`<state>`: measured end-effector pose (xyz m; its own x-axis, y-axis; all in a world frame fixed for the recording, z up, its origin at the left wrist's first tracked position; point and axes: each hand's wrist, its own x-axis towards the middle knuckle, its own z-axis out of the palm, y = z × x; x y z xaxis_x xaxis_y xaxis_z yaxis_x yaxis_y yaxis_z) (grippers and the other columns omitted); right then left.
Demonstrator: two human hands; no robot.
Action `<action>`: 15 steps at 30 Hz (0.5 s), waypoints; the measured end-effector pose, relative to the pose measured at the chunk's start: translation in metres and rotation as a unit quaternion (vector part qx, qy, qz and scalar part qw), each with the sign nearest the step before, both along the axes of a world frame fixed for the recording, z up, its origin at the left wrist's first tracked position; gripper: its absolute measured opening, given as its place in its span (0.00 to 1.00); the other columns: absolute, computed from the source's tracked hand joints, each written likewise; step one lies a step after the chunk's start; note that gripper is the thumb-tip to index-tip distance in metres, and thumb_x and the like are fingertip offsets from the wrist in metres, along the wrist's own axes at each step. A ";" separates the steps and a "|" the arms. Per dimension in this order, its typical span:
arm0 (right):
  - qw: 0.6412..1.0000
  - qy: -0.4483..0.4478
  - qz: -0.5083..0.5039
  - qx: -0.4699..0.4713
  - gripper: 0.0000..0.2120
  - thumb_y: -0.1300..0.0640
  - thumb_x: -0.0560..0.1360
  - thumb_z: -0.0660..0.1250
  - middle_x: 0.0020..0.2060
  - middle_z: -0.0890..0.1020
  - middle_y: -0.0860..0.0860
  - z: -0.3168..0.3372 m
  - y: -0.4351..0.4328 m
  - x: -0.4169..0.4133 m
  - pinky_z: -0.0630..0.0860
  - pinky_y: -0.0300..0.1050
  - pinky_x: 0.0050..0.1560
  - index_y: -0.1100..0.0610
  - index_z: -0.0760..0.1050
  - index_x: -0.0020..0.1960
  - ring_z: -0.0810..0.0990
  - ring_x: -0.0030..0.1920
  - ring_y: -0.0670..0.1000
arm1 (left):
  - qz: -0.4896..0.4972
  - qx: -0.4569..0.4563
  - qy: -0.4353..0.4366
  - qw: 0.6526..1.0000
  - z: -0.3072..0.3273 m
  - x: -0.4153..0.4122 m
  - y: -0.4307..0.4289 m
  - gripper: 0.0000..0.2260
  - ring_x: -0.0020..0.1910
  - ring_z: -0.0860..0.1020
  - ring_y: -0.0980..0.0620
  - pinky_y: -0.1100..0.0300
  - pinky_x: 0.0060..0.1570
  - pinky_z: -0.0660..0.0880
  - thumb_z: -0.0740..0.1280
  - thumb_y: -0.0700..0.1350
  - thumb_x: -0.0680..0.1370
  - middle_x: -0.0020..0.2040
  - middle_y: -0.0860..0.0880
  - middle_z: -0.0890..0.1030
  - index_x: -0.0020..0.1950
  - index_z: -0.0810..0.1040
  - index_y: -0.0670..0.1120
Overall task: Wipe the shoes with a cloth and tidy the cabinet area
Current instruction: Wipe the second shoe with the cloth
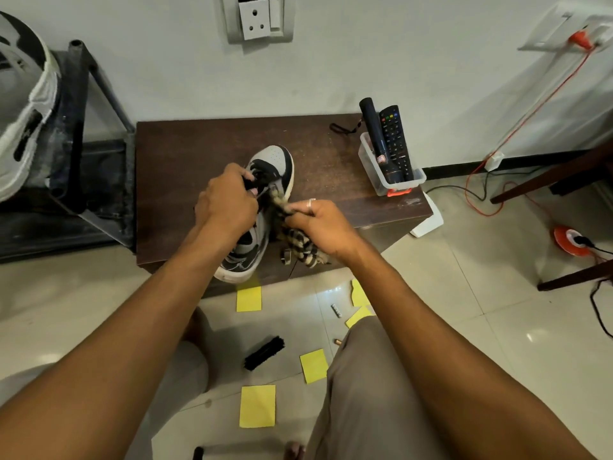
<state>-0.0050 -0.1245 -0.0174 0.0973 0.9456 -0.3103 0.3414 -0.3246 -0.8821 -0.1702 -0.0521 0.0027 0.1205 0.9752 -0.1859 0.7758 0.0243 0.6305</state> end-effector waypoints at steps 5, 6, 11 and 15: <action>0.985 -0.097 -0.130 0.063 0.16 0.59 0.80 0.66 0.58 0.84 0.45 -0.018 0.027 0.015 0.76 0.37 0.60 0.54 0.81 0.66 0.81 0.57 0.42 | -0.061 -0.034 0.065 0.995 0.009 -0.013 0.015 0.07 0.52 0.80 0.43 0.45 0.55 0.77 0.68 0.47 0.81 0.58 0.48 0.81 0.57 0.75 0.58; 0.981 -0.120 -0.131 0.074 0.18 0.58 0.79 0.66 0.59 0.83 0.45 -0.022 0.034 0.016 0.74 0.34 0.61 0.54 0.80 0.68 0.80 0.58 0.41 | -0.061 -0.035 0.076 0.995 0.011 -0.017 0.018 0.07 0.52 0.80 0.43 0.46 0.54 0.78 0.68 0.46 0.81 0.58 0.48 0.81 0.55 0.75 0.59; 0.969 -0.205 -0.122 0.064 0.18 0.55 0.81 0.64 0.58 0.75 0.49 -0.034 0.061 0.012 0.66 0.31 0.61 0.54 0.78 0.70 0.74 0.57 0.43 | -0.043 0.042 0.134 0.989 0.009 -0.026 0.020 0.09 0.55 0.79 0.42 0.50 0.48 0.72 0.69 0.44 0.80 0.59 0.47 0.80 0.58 0.78 0.57; 0.968 -0.181 -0.159 0.065 0.16 0.56 0.82 0.64 0.56 0.74 0.51 -0.039 0.057 -0.002 0.68 0.29 0.50 0.59 0.79 0.67 0.77 0.55 0.47 | -0.066 0.042 0.122 0.989 0.001 -0.026 0.022 0.16 0.59 0.79 0.40 0.48 0.52 0.75 0.70 0.45 0.79 0.62 0.47 0.81 0.66 0.78 0.57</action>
